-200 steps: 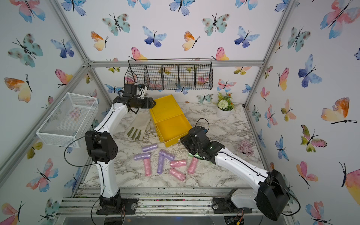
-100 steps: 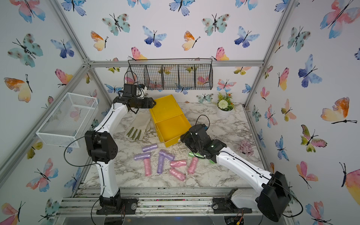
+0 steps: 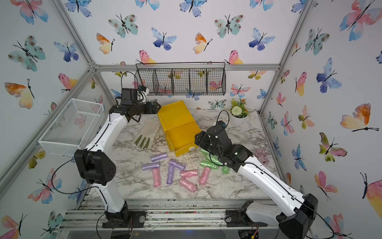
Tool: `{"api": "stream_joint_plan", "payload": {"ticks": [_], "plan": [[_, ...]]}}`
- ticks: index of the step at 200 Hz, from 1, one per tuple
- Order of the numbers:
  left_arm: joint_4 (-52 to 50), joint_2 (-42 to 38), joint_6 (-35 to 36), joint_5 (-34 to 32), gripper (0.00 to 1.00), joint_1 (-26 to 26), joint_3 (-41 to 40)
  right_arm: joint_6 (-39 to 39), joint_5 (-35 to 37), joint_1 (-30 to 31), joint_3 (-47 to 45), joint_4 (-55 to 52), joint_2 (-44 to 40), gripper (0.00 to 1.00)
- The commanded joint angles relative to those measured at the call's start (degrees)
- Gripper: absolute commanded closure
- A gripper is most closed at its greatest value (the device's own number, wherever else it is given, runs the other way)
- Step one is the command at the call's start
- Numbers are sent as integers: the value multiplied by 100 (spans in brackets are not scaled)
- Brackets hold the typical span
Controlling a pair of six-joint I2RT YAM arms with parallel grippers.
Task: Sort the rolls of trash bags by color and place them into the drawer
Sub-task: Open the drawer in the storage box, then pick up the roll of trash bags from the center of the board.
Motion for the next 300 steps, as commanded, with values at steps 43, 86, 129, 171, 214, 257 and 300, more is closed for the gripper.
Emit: {"api": "stream_joint_plan", "payload": {"ticks": [43, 86, 129, 171, 214, 257, 300], "plan": [[42, -1972, -427, -718, 8, 18, -1717, -371, 101, -785, -272, -1024, -445, 29], [-15, -2654, -666, -1102, 9, 18, -3076, -119, 141, -984, -744, -1367, -547, 34], [109, -3122, -821, -1283, 9, 26, -4071, 232, 61, -1416, -1531, -1330, -715, 36], [117, -3343, -916, -1448, 9, 29, -4596, 285, -377, -1885, -2197, -939, -507, 33], [366, -3610, -868, -1373, 9, 44, -5136, 185, -443, -2282, -2499, -608, -211, 31], [441, -3710, -796, -1381, 8, 62, -5396, -29, -603, -2599, -2646, -285, 228, 30], [460, -3710, -784, -1266, 10, 73, -5441, -240, -943, -2810, -2739, 145, 679, 30]]}}
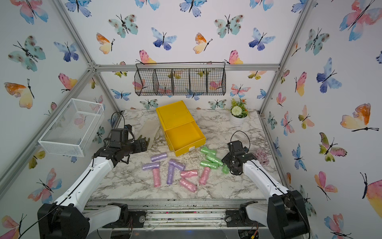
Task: Sort the rolls of trash bags by color and place them into the drawer
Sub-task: Pick up the roll of trash bags from the center of the board.
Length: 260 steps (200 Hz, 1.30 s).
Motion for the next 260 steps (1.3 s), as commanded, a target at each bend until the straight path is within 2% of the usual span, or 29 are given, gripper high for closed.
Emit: {"api": "stream_joint_plan", "payload": {"ticks": [1, 87, 162, 224, 260], "plan": [[110, -122, 55, 44, 10, 32, -23, -206, -229, -81, -15, 310, 193, 30], [120, -98, 55, 199, 11, 35, -28, -260, -212, -285, -214, 835, 704, 33], [128, -80, 64, 248, 11, 31, -19, -401, -156, -359, -250, 918, 721, 50], [127, -78, 64, 270, 11, 35, -28, -489, -225, -408, -291, 1033, 915, 52], [126, -96, 64, 266, 11, 34, -32, -524, -276, -434, -246, 1031, 958, 59]]}}
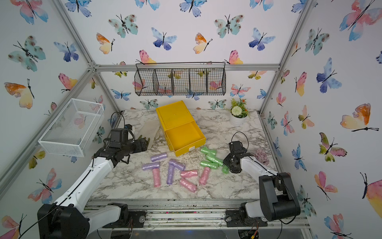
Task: Sort the rolls of trash bags by color and place them into the drawer
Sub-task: Pick up the roll of trash bags from the center of the board.
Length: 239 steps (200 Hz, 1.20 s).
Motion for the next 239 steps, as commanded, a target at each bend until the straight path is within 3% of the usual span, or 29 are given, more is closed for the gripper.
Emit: {"api": "stream_joint_plan", "payload": {"ticks": [1, 36, 78, 111, 148, 172, 213, 239], "plan": [[48, -86, 60, 89, 11, 35, -13, -91, -8, -43, -33, -39, 41, 59], [49, -82, 60, 80, 11, 36, -5, -186, 26, -42, 245, -480, -341, 67], [40, -79, 79, 144, 10, 34, 8, -290, -215, -43, 974, -1385, -1260, 68], [-30, -109, 156, 194, 9, 45, 75, -49, -891, -38, 1607, -1701, -1937, 73], [22, -209, 137, 150, 9, 45, 32, 485, -1368, 49, 2515, -1622, -1930, 75], [24, -214, 130, 141, 9, 45, 40, 914, -1344, 541, 2975, -1142, -1624, 75], [84, -292, 103, 141, 8, 86, 5, 1647, -716, 2169, 3753, -193, -604, 75], [84, -299, 99, 158, 8, 99, -4, 1982, -424, 2637, 4062, 88, -51, 75]]}}
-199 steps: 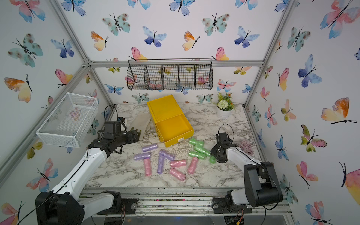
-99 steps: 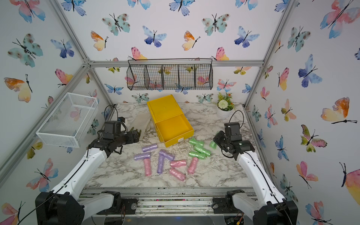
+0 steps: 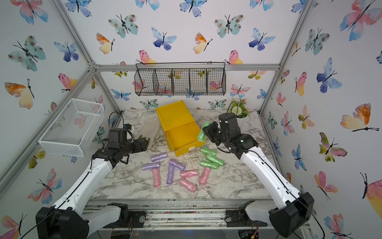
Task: Sort the rolls of trash bags by color and place them into the drawer
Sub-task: Place the roll of trash bags in the drawer.
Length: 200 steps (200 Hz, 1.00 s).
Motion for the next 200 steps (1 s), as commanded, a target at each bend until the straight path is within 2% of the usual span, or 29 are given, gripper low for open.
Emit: {"api": "stream_joint_plan", "payload": {"ticks": [1, 61, 106, 164, 200], "plan": [[80, -134, 25, 71, 8, 44, -4, 520, 444, 309, 276, 484, 310, 75], [133, -176, 26, 199, 8, 78, -24, 1433, 987, 581, 193, 905, 816, 75], [133, -191, 36, 207, 7, 95, -30, 1970, 1255, 691, 535, 576, 1327, 73], [133, -185, 36, 269, 7, 98, -30, 2278, 1674, 732, 1053, -27, 1736, 71], [124, -187, 54, 269, 7, 113, -30, 2338, 1714, 732, 1136, 41, 2005, 71]]}}
